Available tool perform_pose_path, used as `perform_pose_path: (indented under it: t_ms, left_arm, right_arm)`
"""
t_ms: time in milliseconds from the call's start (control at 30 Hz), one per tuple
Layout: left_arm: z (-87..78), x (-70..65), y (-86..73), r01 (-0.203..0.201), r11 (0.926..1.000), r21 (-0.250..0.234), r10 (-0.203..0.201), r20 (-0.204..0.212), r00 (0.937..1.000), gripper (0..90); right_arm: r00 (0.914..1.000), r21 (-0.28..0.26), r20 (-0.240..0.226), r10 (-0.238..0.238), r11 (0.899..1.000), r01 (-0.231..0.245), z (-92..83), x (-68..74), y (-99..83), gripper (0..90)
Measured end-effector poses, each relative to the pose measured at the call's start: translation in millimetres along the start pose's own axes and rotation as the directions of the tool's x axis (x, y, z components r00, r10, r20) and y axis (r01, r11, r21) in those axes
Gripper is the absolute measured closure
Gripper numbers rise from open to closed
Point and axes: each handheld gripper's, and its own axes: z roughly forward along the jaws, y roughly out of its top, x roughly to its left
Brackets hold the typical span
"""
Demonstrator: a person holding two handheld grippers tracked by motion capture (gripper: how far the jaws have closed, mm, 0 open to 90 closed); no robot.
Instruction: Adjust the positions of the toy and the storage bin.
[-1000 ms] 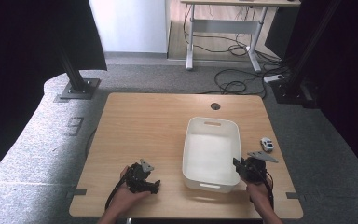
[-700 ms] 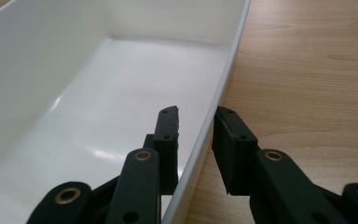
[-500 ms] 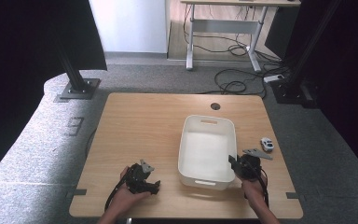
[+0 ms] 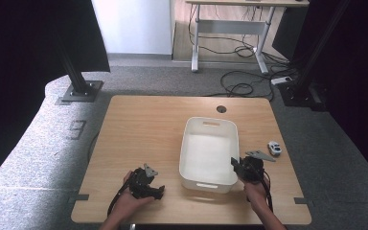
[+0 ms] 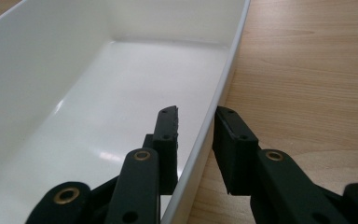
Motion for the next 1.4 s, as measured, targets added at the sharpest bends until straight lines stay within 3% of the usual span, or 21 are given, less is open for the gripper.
perform_pose_path:
  t_ms: [1033, 1400]
  left_arm:
    - [0.8, 2.1, -1.1, 0.022, 0.9998, -0.004, -0.022, 0.014, 0.9997, 12.1]
    - [0.5, 1.6, -1.3, 0.018, 0.9998, -0.004, -0.018, 0.012, 0.9998, 12.1]
  right_arm:
    - [0.9989, -0.005, -0.036, -0.031, 0.999, 0.031, 18.3, 29.0, 5.3, 67.9]
    - [0.9986, -0.006, -0.048, -0.024, 1.0, 0.024, 20.8, 31.1, 6.0, 67.3]
